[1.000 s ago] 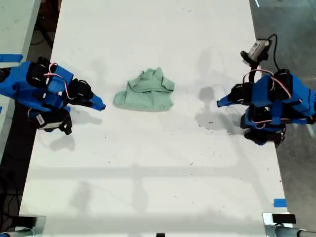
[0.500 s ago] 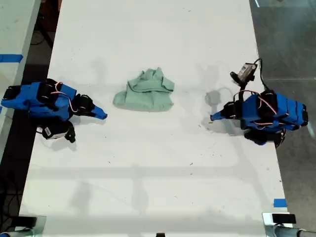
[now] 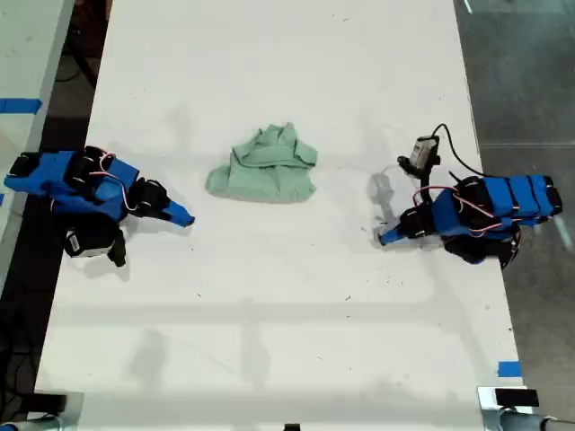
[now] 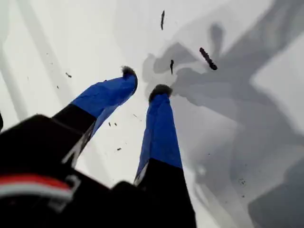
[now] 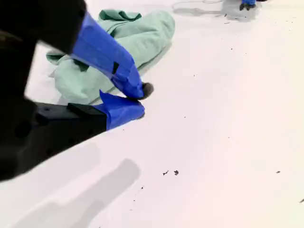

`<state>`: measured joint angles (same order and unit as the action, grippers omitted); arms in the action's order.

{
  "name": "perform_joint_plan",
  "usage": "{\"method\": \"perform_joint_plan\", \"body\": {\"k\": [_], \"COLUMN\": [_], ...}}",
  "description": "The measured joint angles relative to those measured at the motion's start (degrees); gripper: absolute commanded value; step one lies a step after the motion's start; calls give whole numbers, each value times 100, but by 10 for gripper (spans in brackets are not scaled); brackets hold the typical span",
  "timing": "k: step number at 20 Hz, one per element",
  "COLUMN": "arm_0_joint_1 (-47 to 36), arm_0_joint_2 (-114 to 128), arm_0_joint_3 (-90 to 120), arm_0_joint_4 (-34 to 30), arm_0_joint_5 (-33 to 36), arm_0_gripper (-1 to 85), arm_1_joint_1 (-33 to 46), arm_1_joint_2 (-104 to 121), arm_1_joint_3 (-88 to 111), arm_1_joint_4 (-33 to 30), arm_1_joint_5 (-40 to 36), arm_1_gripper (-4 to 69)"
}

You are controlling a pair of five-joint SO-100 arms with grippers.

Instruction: Fold t shirt

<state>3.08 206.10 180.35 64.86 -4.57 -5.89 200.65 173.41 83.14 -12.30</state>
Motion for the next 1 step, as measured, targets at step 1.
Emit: {"method": "perform_joint_plan", "body": {"k": [1], "arm_0_joint_1": [44], "arm_0_joint_2": [0], "arm_0_joint_3": [0], "arm_0_joint_4": [0], "arm_0_joint_5": [0], "arm_0_gripper": [73], "arm_1_joint_1": [-176], "arm_1_joint_2": [0], "arm_1_joint_3": [0], "arm_1_joint_4": [-18], "arm_1_joint_5": [-88], "arm_1_gripper": [96]}}
